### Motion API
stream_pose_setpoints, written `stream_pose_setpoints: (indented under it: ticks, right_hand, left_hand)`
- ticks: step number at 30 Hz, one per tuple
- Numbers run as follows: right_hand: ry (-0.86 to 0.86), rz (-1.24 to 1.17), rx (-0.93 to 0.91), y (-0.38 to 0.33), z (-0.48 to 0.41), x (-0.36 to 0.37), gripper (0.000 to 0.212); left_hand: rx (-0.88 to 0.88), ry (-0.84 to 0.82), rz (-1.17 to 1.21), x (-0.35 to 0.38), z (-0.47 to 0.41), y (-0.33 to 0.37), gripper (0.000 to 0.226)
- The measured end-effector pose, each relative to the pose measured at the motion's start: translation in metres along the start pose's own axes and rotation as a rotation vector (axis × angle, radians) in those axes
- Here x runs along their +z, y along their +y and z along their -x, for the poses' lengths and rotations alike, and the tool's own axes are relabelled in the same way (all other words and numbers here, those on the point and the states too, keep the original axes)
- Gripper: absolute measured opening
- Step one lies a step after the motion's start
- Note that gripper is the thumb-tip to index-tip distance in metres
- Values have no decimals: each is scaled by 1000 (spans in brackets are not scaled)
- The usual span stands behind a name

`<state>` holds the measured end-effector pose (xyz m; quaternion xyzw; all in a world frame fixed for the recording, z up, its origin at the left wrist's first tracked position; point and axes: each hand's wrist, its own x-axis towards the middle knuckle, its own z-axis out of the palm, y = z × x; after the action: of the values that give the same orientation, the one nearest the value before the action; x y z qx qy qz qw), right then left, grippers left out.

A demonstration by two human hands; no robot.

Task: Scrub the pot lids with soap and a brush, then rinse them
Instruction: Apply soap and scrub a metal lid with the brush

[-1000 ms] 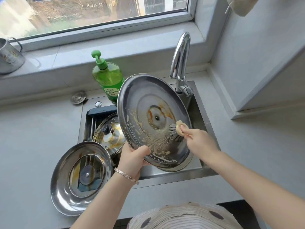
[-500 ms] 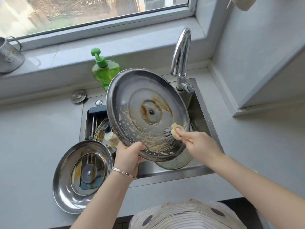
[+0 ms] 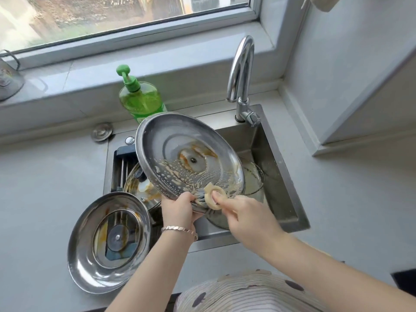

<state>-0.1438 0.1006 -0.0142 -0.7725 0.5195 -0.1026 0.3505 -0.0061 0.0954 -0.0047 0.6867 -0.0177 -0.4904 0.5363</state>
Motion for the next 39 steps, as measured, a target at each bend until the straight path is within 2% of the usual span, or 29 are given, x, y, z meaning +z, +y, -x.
stream_pose_setpoints:
  ticks: [3, 8, 12, 14, 16, 17, 21, 25, 27, 29, 30, 34, 39]
  right_hand:
    - [92, 6, -31, -2, -5, 5, 45]
    - [115, 82, 126, 23, -12, -5, 44]
    - [192, 65, -135, -13, -3, 11, 44]
    - [210, 84, -65, 2, -10, 5, 44]
    - [139, 50, 97, 29, -17, -4, 43]
    - [151, 61, 120, 37, -17, -6, 44]
    - [121, 13, -53, 22, -4, -6, 43]
    - [145, 128, 148, 54, -25, -30, 42]
    - [147, 174, 92, 52, -23, -29, 42]
    - [117, 124, -47, 40, -12, -25, 42]
    - [93, 112, -51, 40, -11, -27, 42]
    - [53, 266, 164, 71, -39, -51, 43]
    - [-103, 288, -85, 42, -21, -32, 46]
  left_hand:
    - [-50, 46, 105, 5, -3, 3, 18]
    - [-84, 43, 130, -1, -7, 9, 13]
    - [-76, 51, 95, 1, -9, 6, 15]
    - [-83, 32, 135, -1, -9, 11, 14]
    - [-74, 12, 163, -6, -9, 16, 18]
    - [-69, 1, 163, -7, -7, 19, 19]
    - [-74, -46, 164, -12, -4, 27, 21]
    - [-93, -106, 112, -16, 1, 34, 22]
    - [-91, -126, 99, -17, 0, 35, 23]
    - [-81, -149, 97, -22, -3, 39, 27]
    - [-73, -172, 89, -25, -4, 41, 30]
    - [-51, -307, -36, -32, -4, 42, 49]
    - [-50, -343, -102, -30, -1, 37, 49]
